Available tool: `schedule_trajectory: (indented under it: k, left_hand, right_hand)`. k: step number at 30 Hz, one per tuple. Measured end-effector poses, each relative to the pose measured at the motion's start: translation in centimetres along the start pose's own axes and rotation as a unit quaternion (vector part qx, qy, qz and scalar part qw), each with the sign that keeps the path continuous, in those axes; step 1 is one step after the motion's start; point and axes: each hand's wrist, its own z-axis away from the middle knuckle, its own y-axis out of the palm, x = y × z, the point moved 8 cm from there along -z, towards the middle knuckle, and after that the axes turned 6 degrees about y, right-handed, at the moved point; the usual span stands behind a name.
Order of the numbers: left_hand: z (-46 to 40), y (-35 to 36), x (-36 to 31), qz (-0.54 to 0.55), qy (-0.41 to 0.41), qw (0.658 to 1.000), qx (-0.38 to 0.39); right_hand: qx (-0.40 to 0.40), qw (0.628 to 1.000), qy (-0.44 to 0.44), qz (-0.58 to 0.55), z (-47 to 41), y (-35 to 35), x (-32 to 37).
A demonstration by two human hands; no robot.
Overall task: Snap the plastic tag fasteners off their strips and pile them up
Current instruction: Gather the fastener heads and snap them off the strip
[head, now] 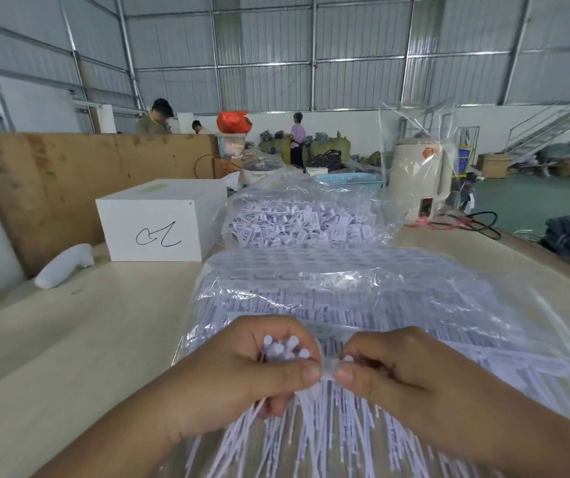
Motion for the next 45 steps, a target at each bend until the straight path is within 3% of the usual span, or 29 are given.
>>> schedule_trajectory:
  k: [3,8,12,14,17,19,24,31,35,40,45]
  left_hand:
    - [-0.2,-0.2,0.1,-0.006,0.013,0.998,-0.054]
    - [-0.5,-0.8,-0.6,0.048,0.062,0.98,-0.185]
    - [0.1,-1.7,-0.7,0.086,0.082,0.957,-0.266]
    - [0.4,-2.1,-1.0,0.085,0.079,0.959,-0.259]
    - [0.2,-1.5,-1.5,0.075,0.065,0.978,-0.185]
    - [0.2,-0.7,-1.6,0.069,0.05,0.988,-0.128]
    - [0.3,0.1,-1.2,0.023,0.011,0.999,-0.029]
    - [0.4,1.3,-0.6,0.007,-0.019,0.997,0.076]
    - [0.1,0.8,-1.0,-0.008,0.007,0.999,0.046]
    - [-0.1,-0.6,-0.3,-0.027,0.011,0.998,-0.051]
    - [-0.4,-0.1,-0.8,-0.002,0.054,0.99,-0.127]
  right_hand:
    - [-0.02,0.999,0.037,-0.005,-0.1,-0.7,-0.7]
    - [-0.184,0.982,0.044,0.001,0.0,-2.0,0.7]
    - [-0.324,0.936,0.068,-0.12,0.9,-4.9,0.0]
    - [-0.304,0.944,0.03,-0.124,1.2,-5.5,0.5]
    - [-0.146,0.984,-0.017,-0.097,0.6,-2.4,1.7]
    - [-0.092,0.993,-0.024,-0.068,0.3,-0.7,1.9]
    - [-0.112,0.992,-0.024,-0.046,0.0,-0.8,1.4]
    - [-0.058,0.997,-0.016,-0.04,0.0,0.4,1.6]
    - [-0.045,0.998,-0.01,-0.048,-0.2,0.1,1.5]
    - [0.006,0.999,0.038,-0.03,-0.2,-0.2,0.3]
    - [-0.106,0.99,0.08,-0.036,-0.3,-1.7,-0.2]
